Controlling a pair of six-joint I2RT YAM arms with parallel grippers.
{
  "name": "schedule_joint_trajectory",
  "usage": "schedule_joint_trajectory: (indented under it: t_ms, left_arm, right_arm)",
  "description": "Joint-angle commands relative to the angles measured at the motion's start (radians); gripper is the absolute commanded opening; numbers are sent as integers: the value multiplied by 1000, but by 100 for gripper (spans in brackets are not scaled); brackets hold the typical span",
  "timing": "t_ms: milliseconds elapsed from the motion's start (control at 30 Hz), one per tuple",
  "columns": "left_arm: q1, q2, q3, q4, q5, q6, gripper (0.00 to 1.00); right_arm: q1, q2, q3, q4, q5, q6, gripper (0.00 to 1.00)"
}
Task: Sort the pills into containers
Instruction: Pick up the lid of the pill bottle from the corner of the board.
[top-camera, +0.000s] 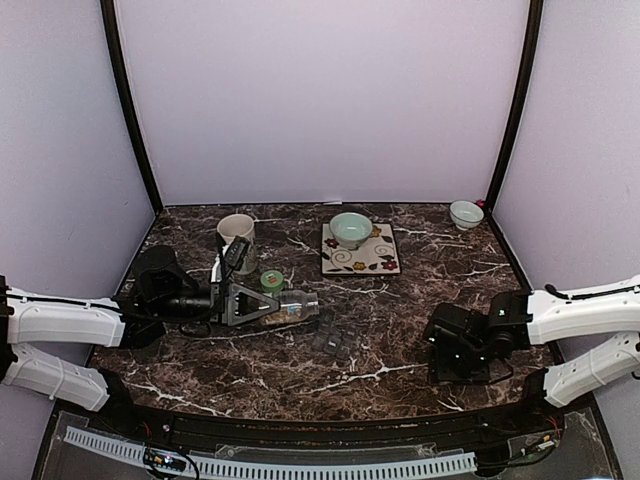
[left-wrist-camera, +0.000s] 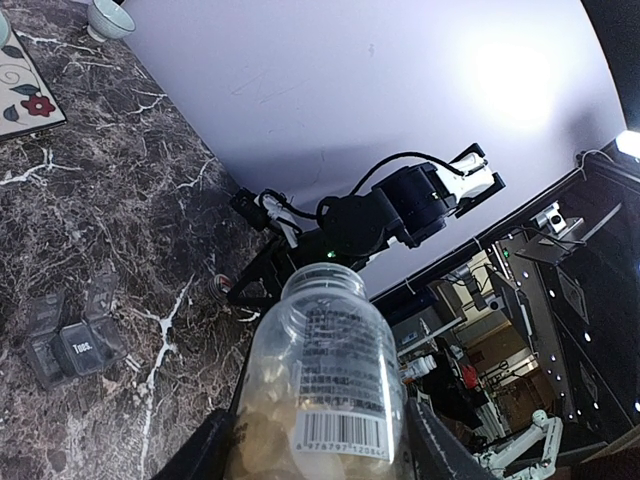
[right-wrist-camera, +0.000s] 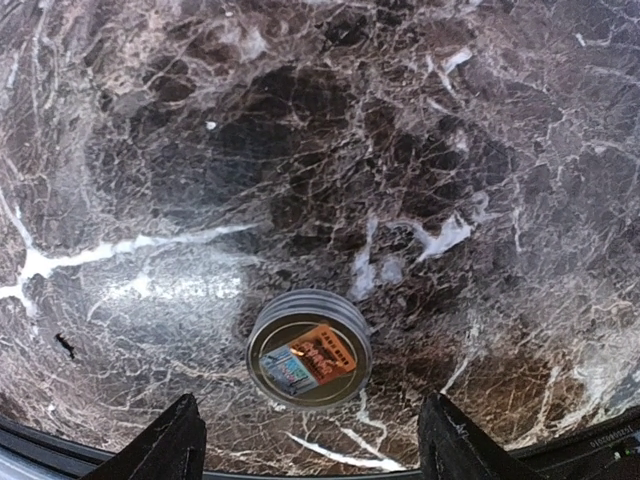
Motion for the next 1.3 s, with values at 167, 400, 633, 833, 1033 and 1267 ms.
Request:
schedule_joint_trajectory:
  t_ms: [167,400,633,833,1033,1267]
  left_arm:
    - [3,9,5,34,22,24,0]
    - [3,19,3,47,20,26,0]
    - [3,29,3,63,15,25,0]
    - [3,47,8,74,20,25,0]
    - [4,54,13,74,21,31,0]
    - [6,61,12,75,24,38,0]
  right_arm:
    - [-66,35,-36,80,-36,-70,73]
    - [-101,66,-32,99,-45,-120,70]
    - [-119,79,-43,106,-52,-145,66]
    - [-122,106,-35,106,-57,-171,64]
    - [-122,126,-37,112,-70,-181,61]
    - [-122,138,-41,130,-92,-189,48]
